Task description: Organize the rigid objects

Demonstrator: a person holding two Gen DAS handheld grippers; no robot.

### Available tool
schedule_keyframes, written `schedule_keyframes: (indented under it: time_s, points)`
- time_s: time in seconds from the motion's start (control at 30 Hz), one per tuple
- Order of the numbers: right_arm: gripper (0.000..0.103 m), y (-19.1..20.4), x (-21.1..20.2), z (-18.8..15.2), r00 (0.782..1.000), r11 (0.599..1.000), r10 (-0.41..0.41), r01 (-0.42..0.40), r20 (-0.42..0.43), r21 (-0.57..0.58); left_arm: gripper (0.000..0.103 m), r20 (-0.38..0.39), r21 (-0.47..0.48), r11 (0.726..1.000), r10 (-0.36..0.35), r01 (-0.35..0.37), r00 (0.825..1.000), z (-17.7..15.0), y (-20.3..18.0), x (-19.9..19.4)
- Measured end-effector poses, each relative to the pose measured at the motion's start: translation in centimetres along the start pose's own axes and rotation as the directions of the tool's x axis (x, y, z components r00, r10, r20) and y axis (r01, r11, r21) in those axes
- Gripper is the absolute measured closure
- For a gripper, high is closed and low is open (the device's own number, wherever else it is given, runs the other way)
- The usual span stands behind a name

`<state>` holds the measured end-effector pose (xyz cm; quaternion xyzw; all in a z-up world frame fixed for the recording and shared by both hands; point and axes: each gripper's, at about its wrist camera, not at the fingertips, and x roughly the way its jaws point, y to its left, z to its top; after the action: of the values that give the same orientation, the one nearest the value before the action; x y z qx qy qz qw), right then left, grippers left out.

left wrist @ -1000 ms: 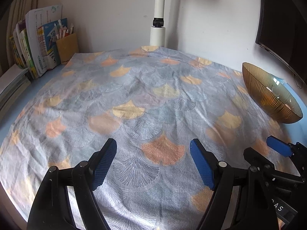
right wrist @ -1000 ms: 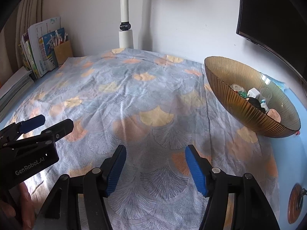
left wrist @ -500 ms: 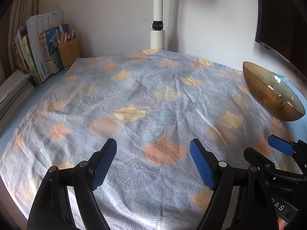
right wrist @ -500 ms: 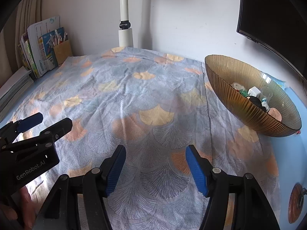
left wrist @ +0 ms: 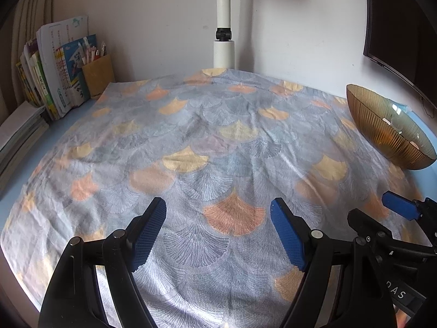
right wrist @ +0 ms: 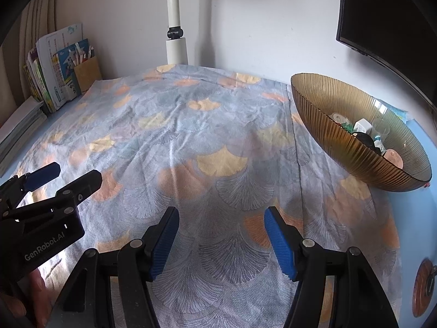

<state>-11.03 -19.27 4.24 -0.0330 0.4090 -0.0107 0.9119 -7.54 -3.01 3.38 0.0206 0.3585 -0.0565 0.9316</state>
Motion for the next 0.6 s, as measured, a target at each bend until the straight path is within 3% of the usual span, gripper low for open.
schedule_keyframes:
  time_s: [0.6]
  points:
    - [0.040, 0.37, 0.74, 0.10, 0.999, 0.999, -0.040, 0.039, -0.028, -0.032, 0.026, -0.035, 0.004, 1.000, 0.012, -0.012, 0.999, 0.06, 0.15, 0.58]
